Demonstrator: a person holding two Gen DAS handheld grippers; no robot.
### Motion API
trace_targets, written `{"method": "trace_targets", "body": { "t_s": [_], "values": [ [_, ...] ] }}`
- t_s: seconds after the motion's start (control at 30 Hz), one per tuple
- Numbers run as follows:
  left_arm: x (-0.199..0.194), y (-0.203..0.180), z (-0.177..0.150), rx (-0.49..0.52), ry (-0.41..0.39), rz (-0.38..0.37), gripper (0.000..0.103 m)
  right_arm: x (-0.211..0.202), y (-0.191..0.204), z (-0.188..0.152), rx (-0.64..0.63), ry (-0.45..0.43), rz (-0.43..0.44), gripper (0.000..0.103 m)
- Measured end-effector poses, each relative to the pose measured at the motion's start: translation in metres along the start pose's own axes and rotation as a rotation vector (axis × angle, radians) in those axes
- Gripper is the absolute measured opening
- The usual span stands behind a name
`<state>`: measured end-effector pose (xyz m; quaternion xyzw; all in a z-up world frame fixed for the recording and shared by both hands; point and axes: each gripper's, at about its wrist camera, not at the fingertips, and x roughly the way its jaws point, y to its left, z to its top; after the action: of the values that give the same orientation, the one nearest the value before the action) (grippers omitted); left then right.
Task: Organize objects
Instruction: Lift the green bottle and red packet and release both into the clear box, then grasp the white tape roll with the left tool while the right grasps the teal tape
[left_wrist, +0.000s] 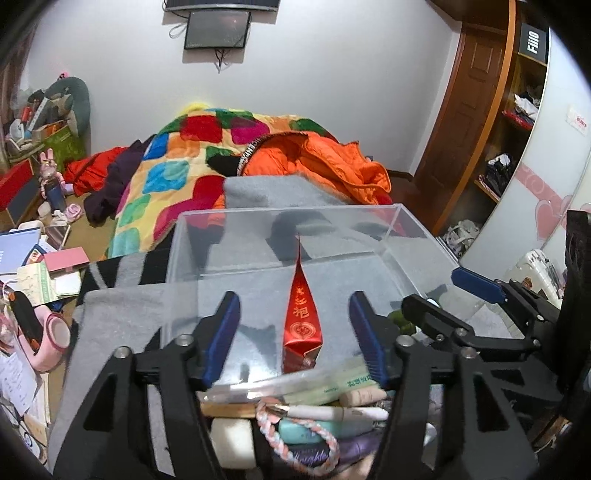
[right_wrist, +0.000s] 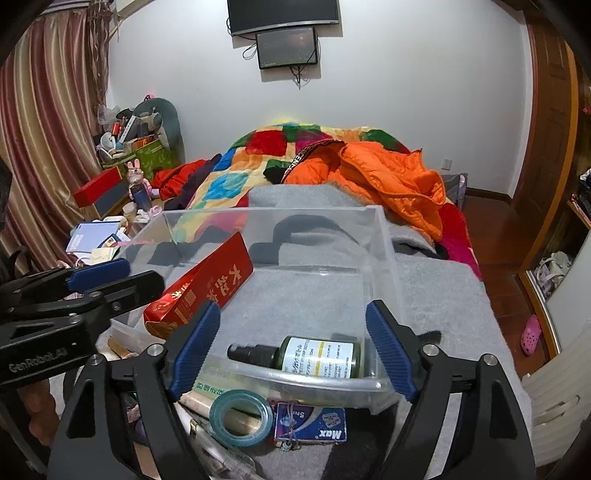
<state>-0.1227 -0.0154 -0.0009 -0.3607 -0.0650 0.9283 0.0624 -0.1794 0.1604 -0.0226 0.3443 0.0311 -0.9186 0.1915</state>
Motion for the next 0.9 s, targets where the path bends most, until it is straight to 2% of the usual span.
{"method": "trace_targets", "body": {
  "t_s": [0.03, 0.1, 0.23, 0.3, 0.33, 0.53, 0.73, 0.83, 0.9],
  "values": [
    [-0.004, 0.0, -0.001, 0.001, -0.006, 0.007, 0.066, -0.002, 0.0, 0.0, -0.002, -0.003, 0.0, 0.081],
    [-0.013, 0.001, -0.003, 0.006, -0.023, 0.027, 0.077, -0.009, -0.001, -0.001, -0.007, -0.01, -0.005, 0.081],
    [-0.027, 0.001, -0.009, 0.028, -0.047, 0.054, 0.078, -0.023, -0.004, -0.005, -0.006, -0.027, -0.022, 0.083],
    [-0.034, 0.002, -0.014, 0.032, -0.053, 0.071, 0.092, -0.031, -0.007, -0.007, 0.001, -0.032, -0.023, 0.083],
    [-0.037, 0.003, -0.017, 0.031, -0.06, 0.077, 0.093, -0.034, -0.008, -0.008, 0.004, -0.033, -0.023, 0.083],
    [-0.044, 0.007, -0.042, 0.016, -0.021, 0.08, 0.094, -0.049, -0.014, -0.022, 0.017, -0.023, -0.02, 0.084],
    [-0.038, 0.013, -0.07, 0.021, 0.034, 0.105, 0.094, -0.043, -0.012, -0.042, 0.014, 0.035, -0.015, 0.085],
    [-0.034, 0.022, -0.078, -0.01, 0.051, 0.116, 0.094, -0.034, -0.01, -0.05, 0.03, 0.076, 0.01, 0.085],
    [-0.035, 0.031, -0.082, -0.039, 0.042, 0.124, 0.088, -0.028, -0.009, -0.054, 0.04, 0.101, 0.035, 0.084]
  ]
}}
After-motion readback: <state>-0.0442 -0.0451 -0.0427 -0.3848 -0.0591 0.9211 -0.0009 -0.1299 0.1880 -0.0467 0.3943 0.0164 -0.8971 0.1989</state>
